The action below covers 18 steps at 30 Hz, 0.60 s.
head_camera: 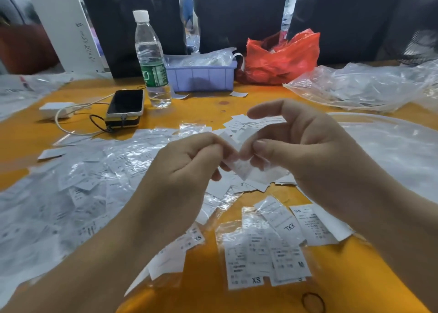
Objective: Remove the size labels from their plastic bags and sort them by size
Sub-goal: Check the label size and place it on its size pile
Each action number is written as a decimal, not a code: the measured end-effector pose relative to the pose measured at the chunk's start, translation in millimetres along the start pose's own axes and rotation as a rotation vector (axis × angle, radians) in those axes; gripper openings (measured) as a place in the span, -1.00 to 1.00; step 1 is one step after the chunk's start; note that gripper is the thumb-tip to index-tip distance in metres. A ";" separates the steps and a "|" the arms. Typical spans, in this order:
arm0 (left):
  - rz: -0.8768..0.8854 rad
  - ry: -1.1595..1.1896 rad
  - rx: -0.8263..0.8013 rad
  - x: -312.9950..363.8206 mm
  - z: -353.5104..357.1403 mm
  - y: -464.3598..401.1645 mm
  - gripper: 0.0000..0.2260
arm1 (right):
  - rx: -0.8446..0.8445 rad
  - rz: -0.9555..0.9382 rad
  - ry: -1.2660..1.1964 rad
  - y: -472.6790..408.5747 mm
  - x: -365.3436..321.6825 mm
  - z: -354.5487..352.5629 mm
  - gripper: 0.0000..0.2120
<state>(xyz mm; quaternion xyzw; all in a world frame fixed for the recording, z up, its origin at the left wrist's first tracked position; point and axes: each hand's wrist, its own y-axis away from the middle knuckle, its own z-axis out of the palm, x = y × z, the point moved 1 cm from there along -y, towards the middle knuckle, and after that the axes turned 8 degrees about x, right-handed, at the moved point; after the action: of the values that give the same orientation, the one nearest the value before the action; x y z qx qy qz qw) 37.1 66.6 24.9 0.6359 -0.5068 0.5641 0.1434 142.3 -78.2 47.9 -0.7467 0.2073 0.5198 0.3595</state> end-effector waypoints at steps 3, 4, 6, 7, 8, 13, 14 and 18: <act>0.044 -0.020 -0.040 1.7 -0.7 5.5 -0.71 | 0.028 -0.032 -0.016 3.8 5.1 3.5 -0.67; 0.062 -0.054 -0.022 2.9 -0.1 6.9 -0.71 | 0.036 -0.045 -0.021 4.9 6.1 5.0 -0.66; 0.090 -0.106 0.032 5.4 1.7 8.5 -0.75 | 0.042 -0.066 -0.012 6.8 8.0 7.3 -0.66; 0.097 -0.120 0.054 6.6 2.5 9.0 -0.78 | 0.043 -0.067 -0.013 7.5 9.1 7.7 -0.66; 0.100 -0.127 0.070 7.6 2.7 9.2 -0.80 | 0.046 -0.060 -0.021 7.7 10.6 7.7 -0.66; 0.114 -0.188 0.133 9.9 4.1 10.2 -0.86 | 0.027 0.007 -0.076 9.1 12.7 4.5 -0.68; 0.112 -0.197 0.144 10.5 3.9 10.2 -0.87 | 0.022 0.019 -0.075 9.9 12.7 3.2 -0.69; 0.048 -0.147 0.173 10.6 1.5 10.0 -0.87 | -0.044 0.051 0.007 14.3 12.2 1.1 -0.67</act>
<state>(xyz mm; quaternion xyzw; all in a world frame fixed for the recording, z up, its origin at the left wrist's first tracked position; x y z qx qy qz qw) 28.3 55.9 29.7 0.6732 -0.4804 0.5609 0.0366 136.4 -85.9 31.8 -0.7507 0.2160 0.5308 0.3287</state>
